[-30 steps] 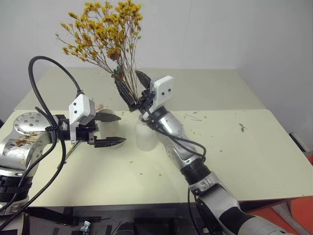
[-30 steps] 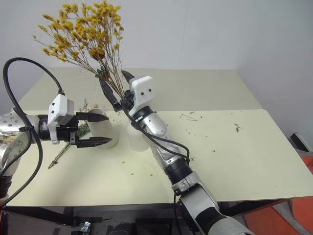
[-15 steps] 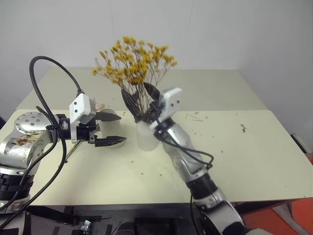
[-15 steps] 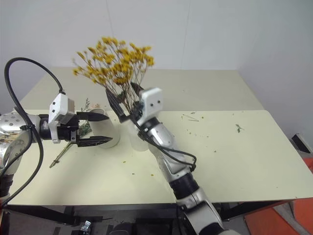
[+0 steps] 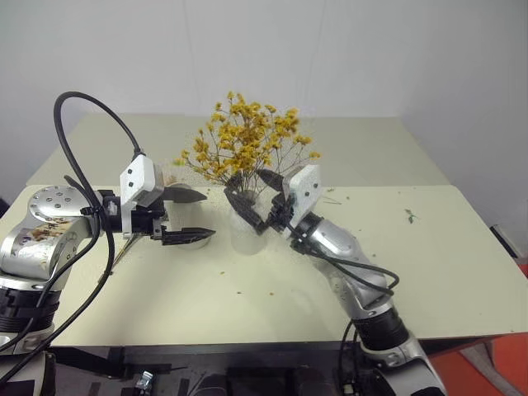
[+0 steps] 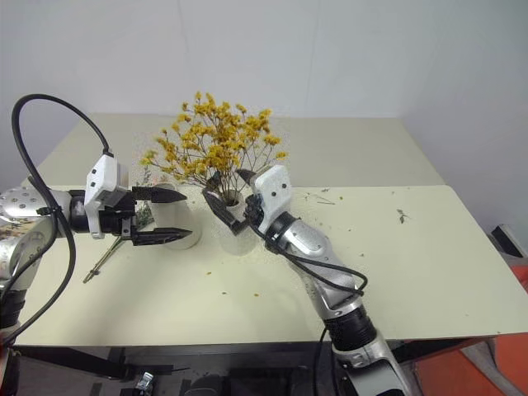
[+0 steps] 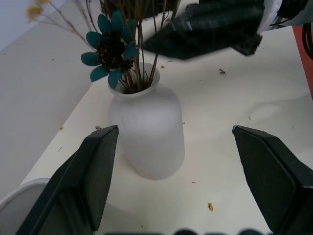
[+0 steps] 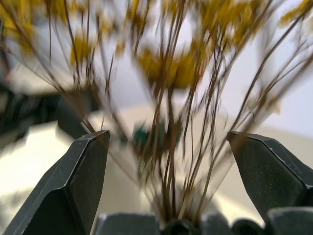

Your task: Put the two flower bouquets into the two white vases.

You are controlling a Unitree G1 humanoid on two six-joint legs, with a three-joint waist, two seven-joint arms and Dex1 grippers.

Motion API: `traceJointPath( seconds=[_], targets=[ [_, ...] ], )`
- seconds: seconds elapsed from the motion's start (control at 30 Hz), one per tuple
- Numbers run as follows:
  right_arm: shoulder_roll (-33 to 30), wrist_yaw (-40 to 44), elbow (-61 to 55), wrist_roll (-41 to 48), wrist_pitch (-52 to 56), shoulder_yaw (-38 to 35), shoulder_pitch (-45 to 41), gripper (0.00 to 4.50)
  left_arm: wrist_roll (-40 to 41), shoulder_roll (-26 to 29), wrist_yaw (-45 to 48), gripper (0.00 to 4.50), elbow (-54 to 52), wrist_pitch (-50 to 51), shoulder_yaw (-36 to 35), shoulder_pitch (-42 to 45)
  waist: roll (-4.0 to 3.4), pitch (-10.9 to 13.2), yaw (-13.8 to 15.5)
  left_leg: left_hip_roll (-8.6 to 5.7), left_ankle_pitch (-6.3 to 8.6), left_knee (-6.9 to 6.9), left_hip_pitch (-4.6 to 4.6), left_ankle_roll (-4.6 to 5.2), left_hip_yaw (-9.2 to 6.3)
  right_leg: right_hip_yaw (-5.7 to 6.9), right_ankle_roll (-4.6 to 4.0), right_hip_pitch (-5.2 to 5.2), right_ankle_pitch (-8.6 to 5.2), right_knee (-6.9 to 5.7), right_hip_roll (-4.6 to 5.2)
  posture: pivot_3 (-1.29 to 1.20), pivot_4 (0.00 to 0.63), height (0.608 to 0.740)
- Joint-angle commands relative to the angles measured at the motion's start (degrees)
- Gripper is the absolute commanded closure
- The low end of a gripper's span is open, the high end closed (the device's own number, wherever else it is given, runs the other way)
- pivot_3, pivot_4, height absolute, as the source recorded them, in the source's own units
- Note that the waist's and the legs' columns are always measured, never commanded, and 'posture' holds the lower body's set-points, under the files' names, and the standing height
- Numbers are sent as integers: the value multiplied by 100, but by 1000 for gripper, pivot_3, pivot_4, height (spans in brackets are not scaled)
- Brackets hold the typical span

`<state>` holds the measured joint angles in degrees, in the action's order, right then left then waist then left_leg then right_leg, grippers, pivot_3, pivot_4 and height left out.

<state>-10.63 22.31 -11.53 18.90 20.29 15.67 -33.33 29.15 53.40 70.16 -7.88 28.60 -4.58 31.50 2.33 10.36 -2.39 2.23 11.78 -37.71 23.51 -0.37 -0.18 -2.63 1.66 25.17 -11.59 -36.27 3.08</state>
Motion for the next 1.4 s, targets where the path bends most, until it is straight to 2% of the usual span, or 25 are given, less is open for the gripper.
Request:
traceJointPath(
  seconds=[0.03,0.4,0.57,0.7,0.87,1.0,1.1,1.2,1.4],
  targets=[
    [-294,385,-504,91,707,57,-264,35,-11,41,19,450,-48,-106,-72,125,0,0,-2,0,0,0,0,0,0,0,0,0,0,0,0,0,150,740],
    [-1387,1172,-1267,526,1935,-454,-183,35,37,195,-26,450,-110,-66,-344,-81,1,0,10,-1,0,-1,1,0,0,1,15,-1,-9,3,1,0,150,740],
    [-2200,1773,-1578,683,2083,-600,96,35,167,603,-142,450,-279,250,-981,-572,1,0,-12,0,0,0,2,0,1,0,16,0,-10,7,1,0,150,740],
    [-2498,2138,-1514,781,1989,-723,240,35,348,825,-378,450,-854,737,-1949,-1455,1,0,-27,5,0,0,-3,0,5,-1,18,0,-12,4,0,0,150,740],
    [-2550,2576,-1368,859,1787,-737,203,35,251,946,-670,450,-1452,1234,-2988,-2438,1,0,-7,7,1,0,-4,0,5,1,19,0,-12,7,0,0,150,740],
    [-2399,2751,-1328,931,1780,-697,40,35,-97,1058,-1175,450,-1696,1790,-3407,-3025,2,0,15,6,1,0,-7,0,5,2,18,-2,-13,6,2,0,150,740],
    [-2263,2735,-1333,916,1830,-636,-84,35,-306,1172,-1636,450,-1685,2312,-3329,-3186,1,0,13,7,1,0,-10,-1,5,3,18,-2,-14,5,1,0,150,740],
    [-2158,2699,-1288,841,1846,-549,-169,35,-477,1349,-2217,450,-1472,2969,-2811,-2936,2,0,27,7,1,1,-9,-1,4,5,18,-3,-14,5,1,0,150,740],
    [-2017,2633,-1220,760,1846,-494,-295,35,-656,1180,-2990,450,-571,3588,-1442,-1594,3,-1,68,4,1,1,-8,-1,4,6,16,-3,-12,3,2,0,150,740]
  ],
)
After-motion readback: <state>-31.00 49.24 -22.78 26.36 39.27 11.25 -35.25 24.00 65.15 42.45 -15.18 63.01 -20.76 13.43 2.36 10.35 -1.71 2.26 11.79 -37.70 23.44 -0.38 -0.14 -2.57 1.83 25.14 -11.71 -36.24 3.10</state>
